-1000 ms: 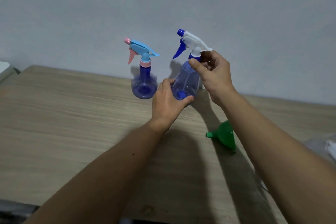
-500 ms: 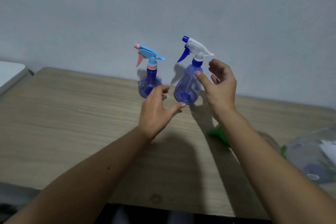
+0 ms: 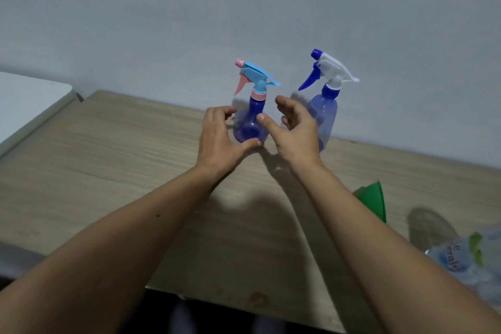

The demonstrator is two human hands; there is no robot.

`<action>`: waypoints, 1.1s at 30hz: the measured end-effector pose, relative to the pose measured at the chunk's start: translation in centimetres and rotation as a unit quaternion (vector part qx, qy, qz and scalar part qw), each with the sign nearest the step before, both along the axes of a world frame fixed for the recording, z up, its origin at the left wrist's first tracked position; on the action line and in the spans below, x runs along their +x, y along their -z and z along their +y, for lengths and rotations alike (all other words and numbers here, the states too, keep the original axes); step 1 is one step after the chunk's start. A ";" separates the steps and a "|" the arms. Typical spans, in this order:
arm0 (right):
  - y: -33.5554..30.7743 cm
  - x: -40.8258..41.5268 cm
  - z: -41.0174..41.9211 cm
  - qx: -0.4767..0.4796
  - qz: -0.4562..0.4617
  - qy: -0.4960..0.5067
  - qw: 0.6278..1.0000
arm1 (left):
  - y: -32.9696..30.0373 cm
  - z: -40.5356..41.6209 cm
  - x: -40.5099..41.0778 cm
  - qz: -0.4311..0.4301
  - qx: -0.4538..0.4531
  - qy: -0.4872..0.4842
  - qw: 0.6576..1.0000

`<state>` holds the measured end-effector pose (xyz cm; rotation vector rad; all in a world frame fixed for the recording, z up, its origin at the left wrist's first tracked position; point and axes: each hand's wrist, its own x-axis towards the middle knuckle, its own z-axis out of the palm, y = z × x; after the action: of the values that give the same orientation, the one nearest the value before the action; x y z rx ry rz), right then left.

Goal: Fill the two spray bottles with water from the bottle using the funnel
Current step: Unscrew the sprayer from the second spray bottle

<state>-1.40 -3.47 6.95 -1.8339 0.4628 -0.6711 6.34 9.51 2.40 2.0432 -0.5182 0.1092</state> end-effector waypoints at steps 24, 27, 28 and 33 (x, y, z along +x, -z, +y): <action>-1.2 -0.9 0.3 -0.007 0.014 0.000 1.000 | 0.3 0.4 -2.8 0.073 -0.103 0.061 0.990; -1.2 -4.0 0.5 0.003 0.007 0.001 1.000 | 0.1 0.8 -5.7 0.067 -0.102 0.069 0.990; -1.2 -5.1 0.5 0.003 0.007 -0.001 1.000 | 0.2 0.9 -6.8 0.070 -0.106 0.073 0.989; -1.0 -11.3 0.7 -0.004 0.010 -0.007 1.000 | 0.4 1.6 -13.0 0.090 -0.134 0.077 0.984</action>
<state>-12.74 -2.77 7.95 -1.8518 0.4600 -0.6474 -6.62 11.15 1.97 1.7252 -0.5161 -0.0943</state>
